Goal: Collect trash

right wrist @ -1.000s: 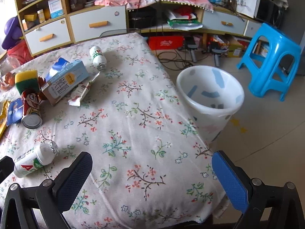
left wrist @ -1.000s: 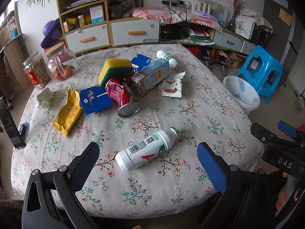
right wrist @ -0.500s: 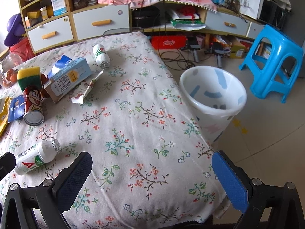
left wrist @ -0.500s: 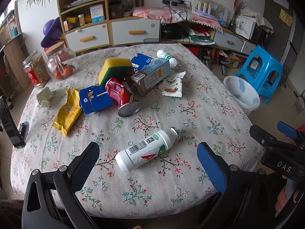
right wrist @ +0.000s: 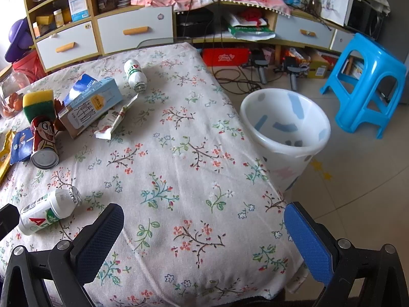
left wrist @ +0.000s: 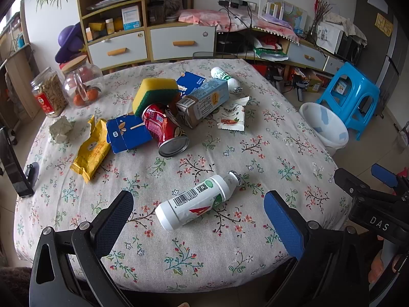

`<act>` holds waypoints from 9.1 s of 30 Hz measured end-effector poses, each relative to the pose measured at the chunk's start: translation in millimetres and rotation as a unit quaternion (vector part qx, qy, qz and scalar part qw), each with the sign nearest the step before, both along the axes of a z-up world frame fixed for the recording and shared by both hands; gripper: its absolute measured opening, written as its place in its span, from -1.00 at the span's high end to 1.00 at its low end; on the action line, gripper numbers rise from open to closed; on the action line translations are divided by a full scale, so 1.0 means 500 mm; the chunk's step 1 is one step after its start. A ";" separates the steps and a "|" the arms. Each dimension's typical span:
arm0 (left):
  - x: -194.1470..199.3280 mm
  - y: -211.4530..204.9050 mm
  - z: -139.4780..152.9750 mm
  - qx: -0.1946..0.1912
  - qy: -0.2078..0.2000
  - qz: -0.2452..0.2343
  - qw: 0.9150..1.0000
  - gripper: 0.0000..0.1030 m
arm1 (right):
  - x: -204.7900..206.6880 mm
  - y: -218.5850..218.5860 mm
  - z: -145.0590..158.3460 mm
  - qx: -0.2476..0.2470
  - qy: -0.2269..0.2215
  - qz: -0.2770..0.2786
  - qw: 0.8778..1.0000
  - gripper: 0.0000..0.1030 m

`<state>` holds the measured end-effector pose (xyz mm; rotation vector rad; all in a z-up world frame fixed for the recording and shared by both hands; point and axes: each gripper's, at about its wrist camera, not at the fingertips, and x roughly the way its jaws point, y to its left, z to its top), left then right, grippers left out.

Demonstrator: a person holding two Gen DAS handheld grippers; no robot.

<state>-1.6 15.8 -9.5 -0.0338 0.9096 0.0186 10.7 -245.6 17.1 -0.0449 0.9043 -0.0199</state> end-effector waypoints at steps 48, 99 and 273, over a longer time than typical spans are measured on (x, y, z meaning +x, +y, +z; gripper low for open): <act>0.021 0.057 0.019 -0.002 0.005 0.018 1.000 -1.00 | 0.010 -0.002 0.019 0.006 0.020 -0.001 1.000 -1.00; 0.308 0.647 -0.139 -0.238 0.110 0.256 0.931 0.50 | 0.502 0.186 -0.187 0.139 0.276 0.067 0.949 -0.50; 0.283 0.327 -0.168 -0.038 0.164 0.025 0.985 -0.33 | 0.363 0.324 -0.176 0.051 0.222 0.144 0.963 -0.73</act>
